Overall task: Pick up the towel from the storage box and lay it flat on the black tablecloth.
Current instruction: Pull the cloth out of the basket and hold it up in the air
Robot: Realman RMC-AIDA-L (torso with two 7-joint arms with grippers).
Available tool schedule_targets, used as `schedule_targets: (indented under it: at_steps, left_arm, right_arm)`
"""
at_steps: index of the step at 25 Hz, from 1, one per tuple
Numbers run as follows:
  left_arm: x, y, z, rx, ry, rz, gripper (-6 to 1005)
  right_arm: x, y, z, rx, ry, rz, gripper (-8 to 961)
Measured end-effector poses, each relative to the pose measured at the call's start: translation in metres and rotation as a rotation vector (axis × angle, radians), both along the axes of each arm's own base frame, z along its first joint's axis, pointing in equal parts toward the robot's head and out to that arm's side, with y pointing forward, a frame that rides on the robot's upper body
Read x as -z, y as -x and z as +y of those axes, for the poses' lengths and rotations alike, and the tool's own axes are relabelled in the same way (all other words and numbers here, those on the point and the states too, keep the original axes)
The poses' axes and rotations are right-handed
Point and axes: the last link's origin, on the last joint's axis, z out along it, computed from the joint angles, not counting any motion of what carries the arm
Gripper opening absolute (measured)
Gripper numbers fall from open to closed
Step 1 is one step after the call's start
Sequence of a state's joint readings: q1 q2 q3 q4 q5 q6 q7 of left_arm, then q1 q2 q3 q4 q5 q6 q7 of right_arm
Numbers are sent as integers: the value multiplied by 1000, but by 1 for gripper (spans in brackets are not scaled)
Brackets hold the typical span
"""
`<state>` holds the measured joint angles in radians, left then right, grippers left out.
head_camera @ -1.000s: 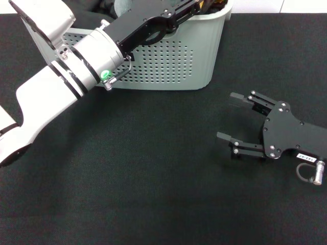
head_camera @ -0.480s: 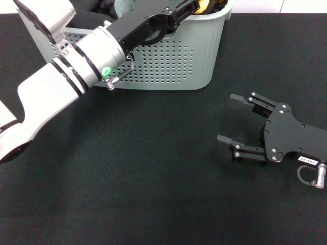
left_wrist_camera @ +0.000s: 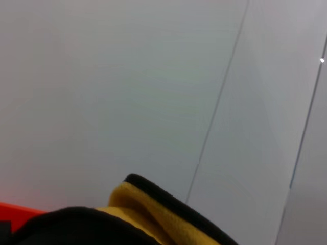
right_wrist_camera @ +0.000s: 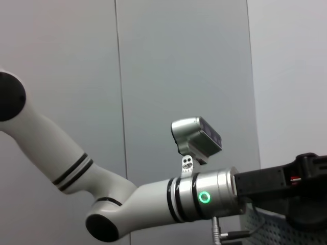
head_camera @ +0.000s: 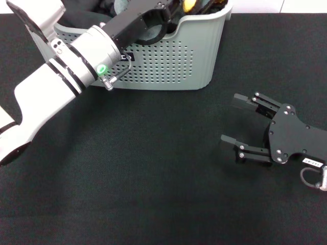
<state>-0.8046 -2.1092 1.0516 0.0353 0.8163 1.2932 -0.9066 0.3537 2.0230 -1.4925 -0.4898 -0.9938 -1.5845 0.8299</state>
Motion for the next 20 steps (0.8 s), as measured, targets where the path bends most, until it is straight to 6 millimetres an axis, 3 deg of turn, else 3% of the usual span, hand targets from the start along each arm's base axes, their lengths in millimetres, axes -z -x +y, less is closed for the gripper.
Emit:
schedule_targets:
  at_steps: [5,15,20]
  left_arm:
    - [-3,1,1,-16,-4,-26,181]
    - [-6,-2,-3,16,-9,-52,35]
    - [-24,-5,-24,169,-81,-104,8]
  right_arm:
    - [0,-2,-2,-1,1,1,871]
    - [1,-4,-3,5,3,0,871]
    - [1,-3,-3,2,4,3,871]
